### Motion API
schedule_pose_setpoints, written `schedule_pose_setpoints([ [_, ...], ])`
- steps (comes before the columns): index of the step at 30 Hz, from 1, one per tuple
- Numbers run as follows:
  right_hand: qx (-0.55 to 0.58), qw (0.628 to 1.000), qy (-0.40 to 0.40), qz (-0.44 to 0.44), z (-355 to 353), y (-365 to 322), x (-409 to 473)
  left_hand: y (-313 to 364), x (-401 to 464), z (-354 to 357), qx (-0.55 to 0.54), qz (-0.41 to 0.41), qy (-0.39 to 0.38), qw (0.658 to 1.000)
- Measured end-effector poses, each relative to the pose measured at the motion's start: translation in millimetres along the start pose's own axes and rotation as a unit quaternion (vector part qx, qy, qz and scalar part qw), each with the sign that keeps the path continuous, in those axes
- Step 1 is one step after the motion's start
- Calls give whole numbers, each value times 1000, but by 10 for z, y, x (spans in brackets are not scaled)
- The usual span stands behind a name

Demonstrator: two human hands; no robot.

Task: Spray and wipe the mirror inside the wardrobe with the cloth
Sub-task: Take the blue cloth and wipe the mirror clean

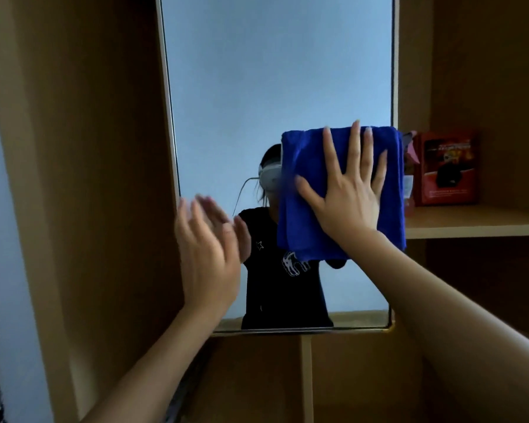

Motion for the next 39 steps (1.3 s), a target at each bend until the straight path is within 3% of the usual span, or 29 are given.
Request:
schedule_pose_setpoints([
  [4, -12, 999, -15, -27, 17, 57, -117, 699, 108, 381, 53, 274, -81, 957],
  [7, -57, 997, -34, -47, 37, 125, -254, 834, 93, 678, 129, 353, -121, 919],
  [12, 30, 997, -37, -57, 49, 322, -475, 653, -17, 873, 248, 358, -112, 893],
  [19, -26, 998, -7, -51, 103, 349, -523, 683, 27, 877, 301, 371, -102, 873],
  [30, -58, 995, 37, -76, -337, 170, 690, 1458, 1094, 715, 249, 373, -41, 893],
  [39, -44, 996, 28, -68, -22, 304, -113, 1011, 391, 954, 190, 388, -77, 899],
])
Point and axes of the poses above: each hand's wrist, its own x-axis towards the middle knuckle, its own z-axis out of the palm, y = z × x, the point moved 4 cm from there along x, towards the middle knuckle, and after that the axes turned 2 degrees about -y, right-handed, at the moved point
